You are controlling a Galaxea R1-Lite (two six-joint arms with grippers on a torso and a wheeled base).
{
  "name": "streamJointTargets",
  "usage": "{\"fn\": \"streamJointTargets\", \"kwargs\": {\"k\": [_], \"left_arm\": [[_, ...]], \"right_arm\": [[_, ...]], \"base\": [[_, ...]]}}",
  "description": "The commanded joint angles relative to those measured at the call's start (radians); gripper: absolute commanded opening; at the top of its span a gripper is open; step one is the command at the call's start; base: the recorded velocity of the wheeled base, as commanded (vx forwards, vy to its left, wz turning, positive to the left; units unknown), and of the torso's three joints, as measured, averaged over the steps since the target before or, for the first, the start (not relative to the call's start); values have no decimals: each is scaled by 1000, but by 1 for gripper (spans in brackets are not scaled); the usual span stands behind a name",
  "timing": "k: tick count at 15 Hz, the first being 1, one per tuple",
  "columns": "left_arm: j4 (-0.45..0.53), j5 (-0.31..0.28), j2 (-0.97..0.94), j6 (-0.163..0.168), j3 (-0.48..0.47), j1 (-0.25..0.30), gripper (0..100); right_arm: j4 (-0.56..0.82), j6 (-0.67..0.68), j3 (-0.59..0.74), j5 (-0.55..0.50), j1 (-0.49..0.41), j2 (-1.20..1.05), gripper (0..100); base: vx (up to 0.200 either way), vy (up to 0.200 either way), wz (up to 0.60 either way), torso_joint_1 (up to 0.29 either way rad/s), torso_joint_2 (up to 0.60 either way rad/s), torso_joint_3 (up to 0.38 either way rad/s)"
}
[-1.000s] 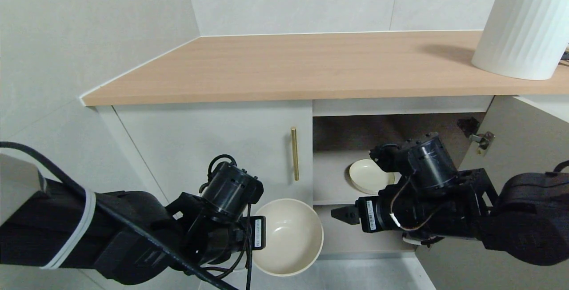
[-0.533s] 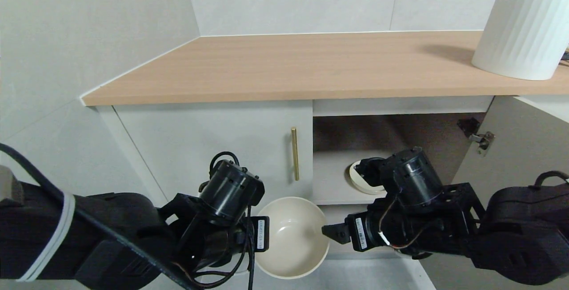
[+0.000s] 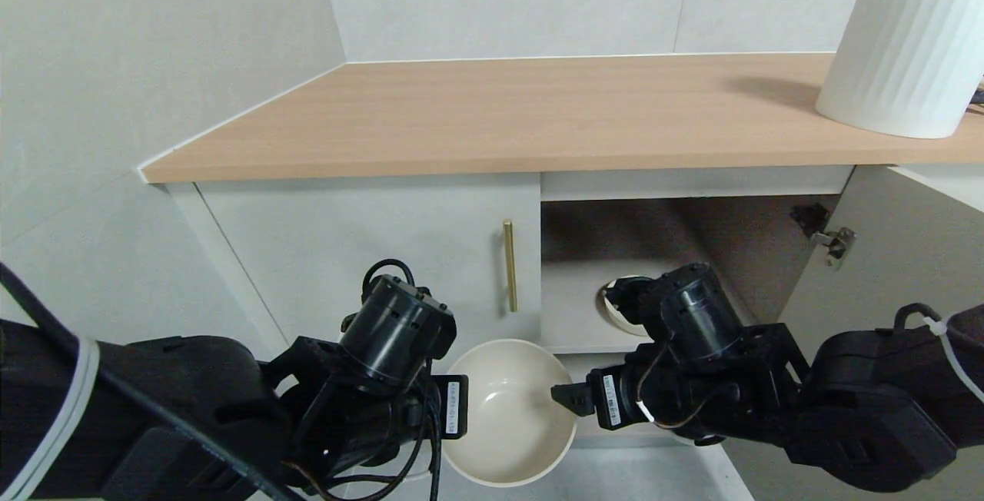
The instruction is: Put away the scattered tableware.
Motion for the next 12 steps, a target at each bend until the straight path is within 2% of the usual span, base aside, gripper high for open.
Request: {"fn": "streamJointTargets", "kwargs": {"k": [1, 2, 3, 12], "left_arm": [[1, 0, 1, 0, 1, -2, 0], [1, 0, 6, 3, 2, -2, 0], [1, 2, 6, 3, 1, -2, 0], [1, 0, 9, 3, 1, -2, 0]], "right_arm": [[-1, 0, 0, 0, 1, 9, 100], [-1, 0, 0, 0, 1, 15, 100], [-1, 0, -1, 0, 1, 19, 0], [-1, -1, 2, -1, 0, 17, 0]], "base": [[0, 0, 0, 0, 0, 0], [0, 0, 0, 0, 0, 0], [0, 0, 0, 0, 0, 0], [0, 0, 0, 0, 0, 0]]}}
